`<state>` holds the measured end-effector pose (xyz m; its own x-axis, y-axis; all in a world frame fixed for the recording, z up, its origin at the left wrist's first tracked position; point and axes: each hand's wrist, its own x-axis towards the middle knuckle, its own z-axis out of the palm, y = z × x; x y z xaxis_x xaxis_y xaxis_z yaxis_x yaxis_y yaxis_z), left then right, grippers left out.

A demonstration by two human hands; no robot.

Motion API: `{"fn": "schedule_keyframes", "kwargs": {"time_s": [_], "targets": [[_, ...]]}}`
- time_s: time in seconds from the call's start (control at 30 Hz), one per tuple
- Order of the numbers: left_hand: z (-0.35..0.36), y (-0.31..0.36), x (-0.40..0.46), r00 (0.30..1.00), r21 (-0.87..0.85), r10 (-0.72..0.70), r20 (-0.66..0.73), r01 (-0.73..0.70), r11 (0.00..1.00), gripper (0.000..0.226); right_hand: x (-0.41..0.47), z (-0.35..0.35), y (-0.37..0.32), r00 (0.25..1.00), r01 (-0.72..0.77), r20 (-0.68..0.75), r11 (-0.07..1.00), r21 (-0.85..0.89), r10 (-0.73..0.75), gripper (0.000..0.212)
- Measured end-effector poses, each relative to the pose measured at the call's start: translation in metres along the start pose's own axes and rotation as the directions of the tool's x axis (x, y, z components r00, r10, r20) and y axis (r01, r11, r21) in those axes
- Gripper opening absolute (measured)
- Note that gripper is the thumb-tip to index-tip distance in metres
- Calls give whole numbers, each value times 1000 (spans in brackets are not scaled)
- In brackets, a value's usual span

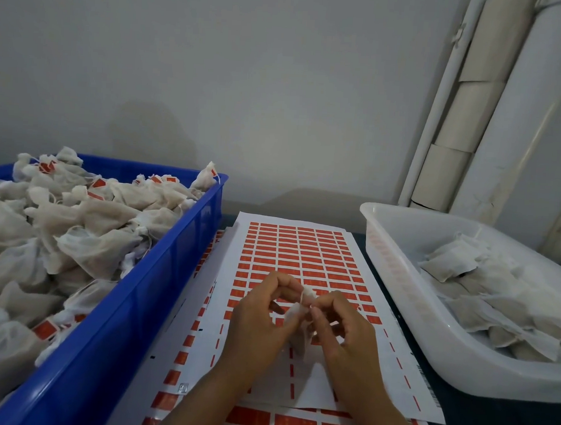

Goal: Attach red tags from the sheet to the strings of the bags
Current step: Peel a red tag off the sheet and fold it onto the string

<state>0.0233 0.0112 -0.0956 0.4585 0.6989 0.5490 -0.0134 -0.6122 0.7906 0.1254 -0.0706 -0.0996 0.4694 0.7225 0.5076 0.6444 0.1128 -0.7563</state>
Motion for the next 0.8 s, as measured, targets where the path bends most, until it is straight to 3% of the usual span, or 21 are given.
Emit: {"fn": "schedule_keyframes", "kwargs": {"time_s": [0.27, 0.5, 0.6, 0.67, 0.7, 0.77, 0.8], "targets": [[0, 4, -2, 988, 89, 147, -37, -143, 986, 24, -2, 1, 2, 998, 33, -46, 998, -53, -36, 22], [0, 3, -3, 975, 124, 218, -38, -212, 969, 25, -3, -1, -3, 1000, -29, 7, 999, 35, 28, 9], [1, 0, -3, 964, 159, 263, -49, -253, 954, 23, -3, -3, -8, 991, -126, 46, 988, 86, 122, 46], [1, 0, -3, 962, 175, 267, -59, -254, 951, 22, -3, -2, -9, 989, -141, 47, 986, 85, 138, 34], [1, -1, -3, 963, 175, 264, -60, -251, 952, 22, -3, -2, -12, 987, -151, 65, 984, 97, 145, 38], [1, -1, -3, 964, 173, 258, -62, -244, 954, 23, -2, -2, -11, 986, -162, 66, 980, 120, 155, 67], [1, -1, -3, 965, 172, 254, -63, -241, 955, 22, -2, -2, -9, 987, -155, 64, 982, 103, 149, 58]]}}
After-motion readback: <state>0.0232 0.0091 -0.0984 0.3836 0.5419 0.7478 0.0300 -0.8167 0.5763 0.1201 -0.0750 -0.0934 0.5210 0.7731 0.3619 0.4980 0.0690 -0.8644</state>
